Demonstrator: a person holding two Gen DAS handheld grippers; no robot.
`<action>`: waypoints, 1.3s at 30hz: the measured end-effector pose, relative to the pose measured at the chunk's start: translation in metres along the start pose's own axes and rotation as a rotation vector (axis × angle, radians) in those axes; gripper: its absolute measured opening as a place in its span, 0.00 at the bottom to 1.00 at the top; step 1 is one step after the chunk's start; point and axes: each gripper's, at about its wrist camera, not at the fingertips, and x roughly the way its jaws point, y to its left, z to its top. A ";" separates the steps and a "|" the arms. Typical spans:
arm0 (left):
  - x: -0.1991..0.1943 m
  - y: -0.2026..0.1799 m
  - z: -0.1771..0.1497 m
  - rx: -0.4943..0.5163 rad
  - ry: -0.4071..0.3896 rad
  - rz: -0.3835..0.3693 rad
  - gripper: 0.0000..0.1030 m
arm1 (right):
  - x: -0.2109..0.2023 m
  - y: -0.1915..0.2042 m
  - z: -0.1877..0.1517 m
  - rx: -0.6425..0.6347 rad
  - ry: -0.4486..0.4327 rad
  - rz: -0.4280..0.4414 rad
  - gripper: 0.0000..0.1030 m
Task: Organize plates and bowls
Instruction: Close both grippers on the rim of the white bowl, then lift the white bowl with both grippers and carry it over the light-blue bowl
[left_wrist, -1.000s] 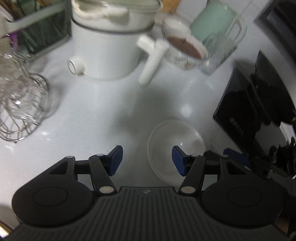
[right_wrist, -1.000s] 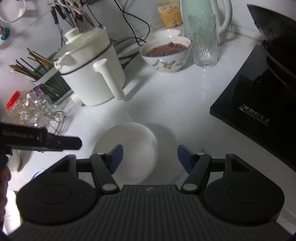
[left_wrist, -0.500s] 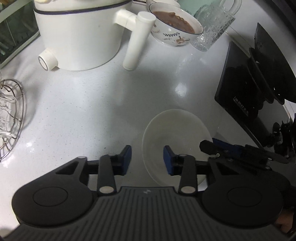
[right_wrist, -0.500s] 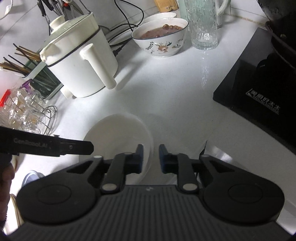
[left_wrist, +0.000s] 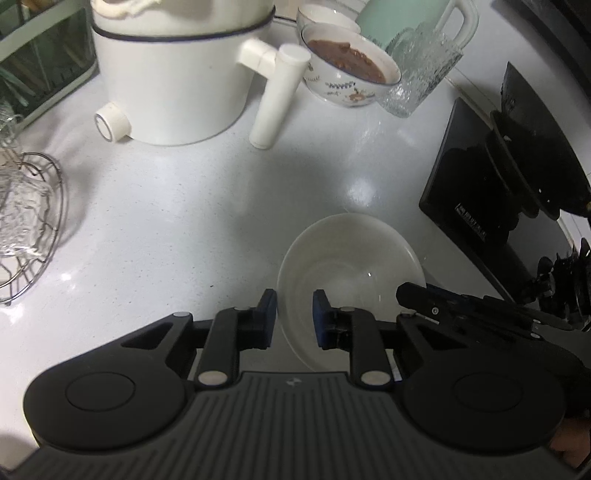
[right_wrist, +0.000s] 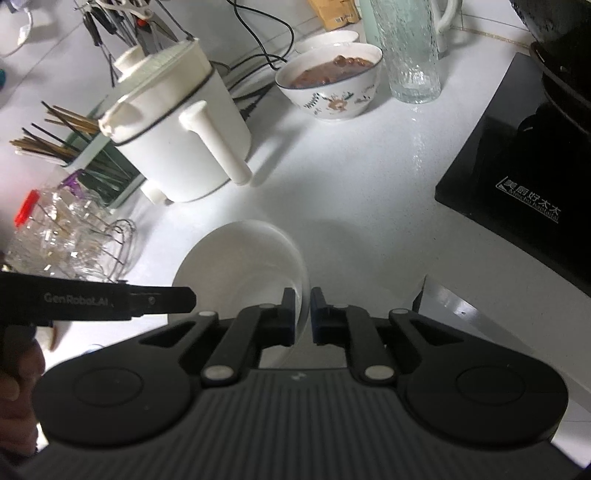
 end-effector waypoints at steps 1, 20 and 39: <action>-0.004 0.001 -0.001 -0.007 -0.006 -0.001 0.24 | -0.003 0.001 0.000 0.001 -0.002 0.005 0.11; -0.077 0.003 -0.035 -0.106 -0.096 0.047 0.25 | -0.046 0.037 -0.004 -0.062 -0.018 0.094 0.12; -0.144 0.034 -0.088 -0.308 -0.219 0.112 0.25 | -0.054 0.087 -0.002 -0.194 0.032 0.233 0.12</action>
